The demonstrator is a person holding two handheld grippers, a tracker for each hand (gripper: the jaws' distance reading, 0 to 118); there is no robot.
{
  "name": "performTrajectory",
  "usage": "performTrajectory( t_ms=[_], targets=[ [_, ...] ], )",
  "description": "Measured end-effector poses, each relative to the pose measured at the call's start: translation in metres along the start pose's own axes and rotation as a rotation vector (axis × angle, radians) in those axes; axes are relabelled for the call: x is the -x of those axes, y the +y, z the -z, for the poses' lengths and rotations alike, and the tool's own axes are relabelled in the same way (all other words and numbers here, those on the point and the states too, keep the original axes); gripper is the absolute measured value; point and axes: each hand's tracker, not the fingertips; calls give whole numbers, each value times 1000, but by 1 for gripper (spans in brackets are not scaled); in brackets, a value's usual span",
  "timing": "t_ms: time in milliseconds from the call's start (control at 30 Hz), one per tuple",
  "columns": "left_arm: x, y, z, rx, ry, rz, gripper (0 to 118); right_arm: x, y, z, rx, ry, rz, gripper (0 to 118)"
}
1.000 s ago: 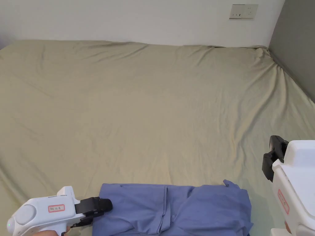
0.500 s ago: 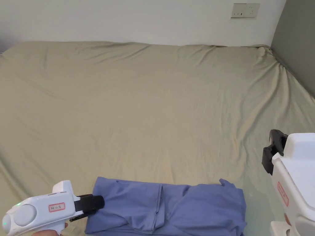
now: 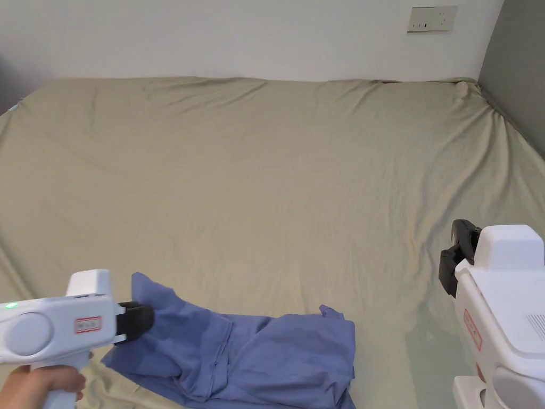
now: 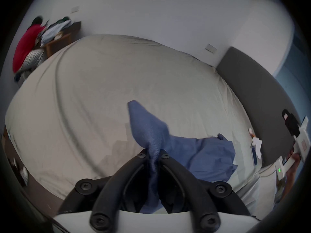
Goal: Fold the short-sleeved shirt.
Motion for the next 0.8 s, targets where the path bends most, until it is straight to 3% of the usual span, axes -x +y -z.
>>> performTrajectory(
  t_ms=[333,567,600,633,700,733,767,800],
  targets=[
    [-147,-9,80,175,-169,251,8,-20,-3,-11,-6,-37,22,2],
    [-209,-42,145,297,-198,302,9,-36,-10,-17,9,-83,25,2],
    [-215,-48,149,311,-181,311,15,-38,-11,-17,12,-87,26,2],
    [-216,-51,152,310,-174,312,29,-40,-12,-18,15,-91,26,2],
    [-213,-52,156,308,-209,284,74,-43,-14,-19,19,-100,27,2],
    [-213,-53,154,316,-250,250,74,-44,-14,-20,22,-104,27,2],
    [-212,-52,150,314,-292,215,82,-45,-14,-20,24,-106,27,2],
    [-210,-51,145,301,-323,196,103,-45,-14,-19,24,-108,28,2]
  ],
)
